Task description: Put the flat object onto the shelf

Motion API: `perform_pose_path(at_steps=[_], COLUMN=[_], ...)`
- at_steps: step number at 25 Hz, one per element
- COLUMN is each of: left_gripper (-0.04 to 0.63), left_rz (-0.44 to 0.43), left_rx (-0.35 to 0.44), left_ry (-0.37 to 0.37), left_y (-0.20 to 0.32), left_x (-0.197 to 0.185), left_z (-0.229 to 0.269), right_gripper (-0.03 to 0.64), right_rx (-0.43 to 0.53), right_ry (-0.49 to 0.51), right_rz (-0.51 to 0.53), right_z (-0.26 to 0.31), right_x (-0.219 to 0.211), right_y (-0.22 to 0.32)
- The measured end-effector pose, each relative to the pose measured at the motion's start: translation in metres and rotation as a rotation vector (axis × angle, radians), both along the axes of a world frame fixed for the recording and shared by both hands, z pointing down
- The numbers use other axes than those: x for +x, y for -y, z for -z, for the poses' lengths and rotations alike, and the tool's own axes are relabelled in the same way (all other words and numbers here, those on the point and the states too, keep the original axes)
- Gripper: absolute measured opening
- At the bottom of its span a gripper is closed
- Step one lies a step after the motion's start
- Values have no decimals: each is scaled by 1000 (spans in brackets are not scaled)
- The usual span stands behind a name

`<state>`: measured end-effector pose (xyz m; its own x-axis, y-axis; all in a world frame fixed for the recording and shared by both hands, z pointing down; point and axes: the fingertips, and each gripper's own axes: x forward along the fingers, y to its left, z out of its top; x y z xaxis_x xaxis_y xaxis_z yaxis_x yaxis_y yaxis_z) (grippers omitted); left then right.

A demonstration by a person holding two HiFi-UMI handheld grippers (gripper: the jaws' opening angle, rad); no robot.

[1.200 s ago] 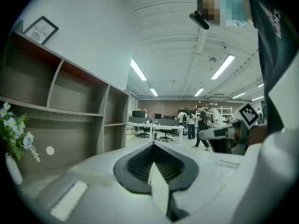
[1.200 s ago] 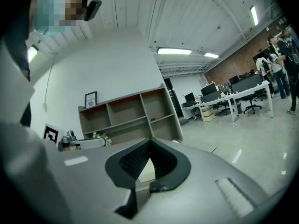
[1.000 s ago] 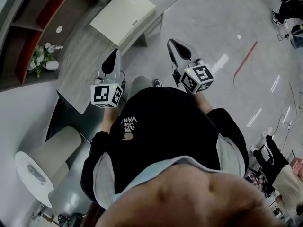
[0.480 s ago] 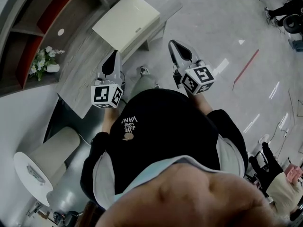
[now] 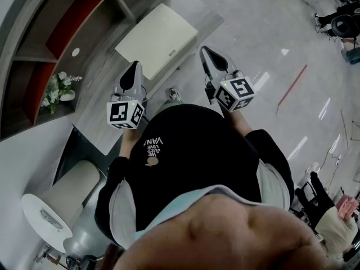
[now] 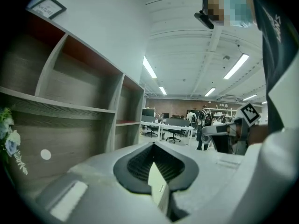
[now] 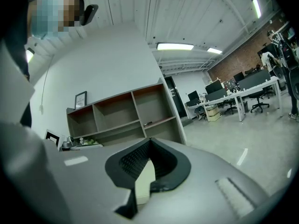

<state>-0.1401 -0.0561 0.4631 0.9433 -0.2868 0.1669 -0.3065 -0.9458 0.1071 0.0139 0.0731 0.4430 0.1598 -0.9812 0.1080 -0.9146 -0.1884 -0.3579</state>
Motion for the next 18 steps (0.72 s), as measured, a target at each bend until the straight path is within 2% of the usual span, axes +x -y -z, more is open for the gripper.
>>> perform_pose_path(at_steps=[8, 18], left_gripper=[2, 2], left_rz=[-16, 92], left_rx=[-21, -59], left_ry=[-10, -5], left_y=[43, 78], left_x=[8, -5], left_z=[-3, -16], right_gripper=[-2, -2], right_rx=[-15, -28], right_ry=[-11, -6], right_rz=[-11, 58], right_z=[-1, -8], right_x=[9, 20], right_y=[47, 96])
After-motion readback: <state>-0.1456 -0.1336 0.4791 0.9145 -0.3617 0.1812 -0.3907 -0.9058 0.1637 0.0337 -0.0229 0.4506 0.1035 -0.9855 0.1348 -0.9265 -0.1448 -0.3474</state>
